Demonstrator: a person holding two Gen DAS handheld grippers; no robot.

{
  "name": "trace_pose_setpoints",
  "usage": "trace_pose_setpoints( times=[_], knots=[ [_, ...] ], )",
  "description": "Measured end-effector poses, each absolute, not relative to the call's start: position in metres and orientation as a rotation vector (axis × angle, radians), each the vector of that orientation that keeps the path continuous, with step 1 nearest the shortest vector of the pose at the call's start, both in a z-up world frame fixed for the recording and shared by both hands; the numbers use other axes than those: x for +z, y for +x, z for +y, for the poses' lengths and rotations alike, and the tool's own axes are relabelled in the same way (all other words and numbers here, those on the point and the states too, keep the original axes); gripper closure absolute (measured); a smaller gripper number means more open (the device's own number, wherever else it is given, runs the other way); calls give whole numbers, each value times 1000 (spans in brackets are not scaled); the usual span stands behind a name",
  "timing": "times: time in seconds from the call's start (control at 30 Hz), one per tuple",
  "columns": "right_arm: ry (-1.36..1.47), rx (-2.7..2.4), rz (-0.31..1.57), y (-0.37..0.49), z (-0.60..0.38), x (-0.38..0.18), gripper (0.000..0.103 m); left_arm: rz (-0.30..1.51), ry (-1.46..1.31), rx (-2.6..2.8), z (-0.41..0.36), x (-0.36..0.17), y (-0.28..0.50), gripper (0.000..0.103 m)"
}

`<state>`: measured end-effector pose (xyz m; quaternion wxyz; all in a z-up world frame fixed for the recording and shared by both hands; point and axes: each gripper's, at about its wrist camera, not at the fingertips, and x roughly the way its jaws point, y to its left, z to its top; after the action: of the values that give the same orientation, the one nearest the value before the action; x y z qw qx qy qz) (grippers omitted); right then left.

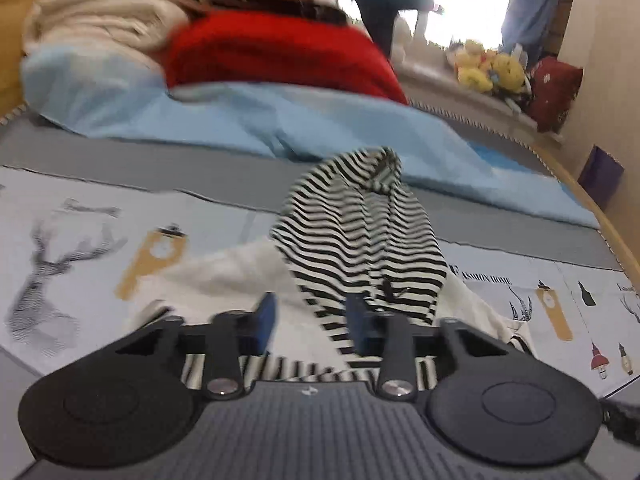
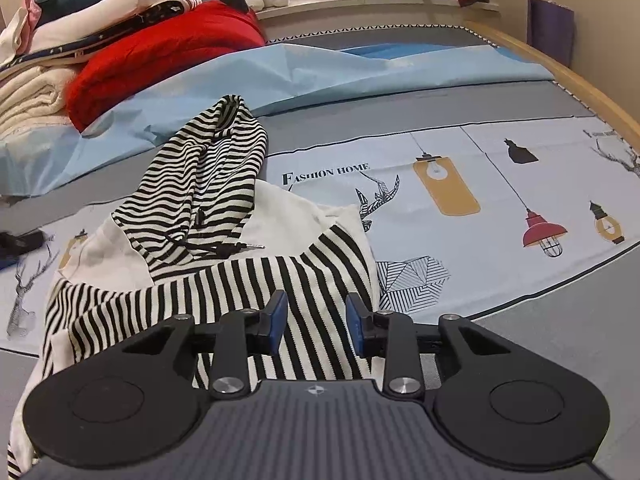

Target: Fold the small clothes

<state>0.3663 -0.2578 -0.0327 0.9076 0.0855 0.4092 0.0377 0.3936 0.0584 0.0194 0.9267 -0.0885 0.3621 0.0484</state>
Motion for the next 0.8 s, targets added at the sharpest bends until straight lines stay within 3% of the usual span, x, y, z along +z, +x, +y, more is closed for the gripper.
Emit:
trace_pose_setpoints(
  times=[0.03,0.1,0.37,0.4,0.47,0.5,0.53,0.8],
  knots=[
    [185,80,845,367,-259,-32,68,755,-179,94,57,15,407,85],
    [199,82,846,368,-260,-32,68,789,-173,94,56,6,439,90],
    [224,115,851,368,-264,-28,68,784,-116,48,64,-18,558,90],
    [227,117,854,368,-265,-28,68,780,-114,66,67,-22,575,85],
    [230,116,867,370,-265,-31,68,782,-130,110,75,-28,601,54],
    [233,114,873,371,-265,-32,68,784,-140,142,78,-32,615,28],
    [237,113,879,373,-265,-34,68,781,-143,164,81,-35,626,21],
    [231,134,929,377,-254,-45,68,804,-48,207,83,-70,699,22]
  ],
)
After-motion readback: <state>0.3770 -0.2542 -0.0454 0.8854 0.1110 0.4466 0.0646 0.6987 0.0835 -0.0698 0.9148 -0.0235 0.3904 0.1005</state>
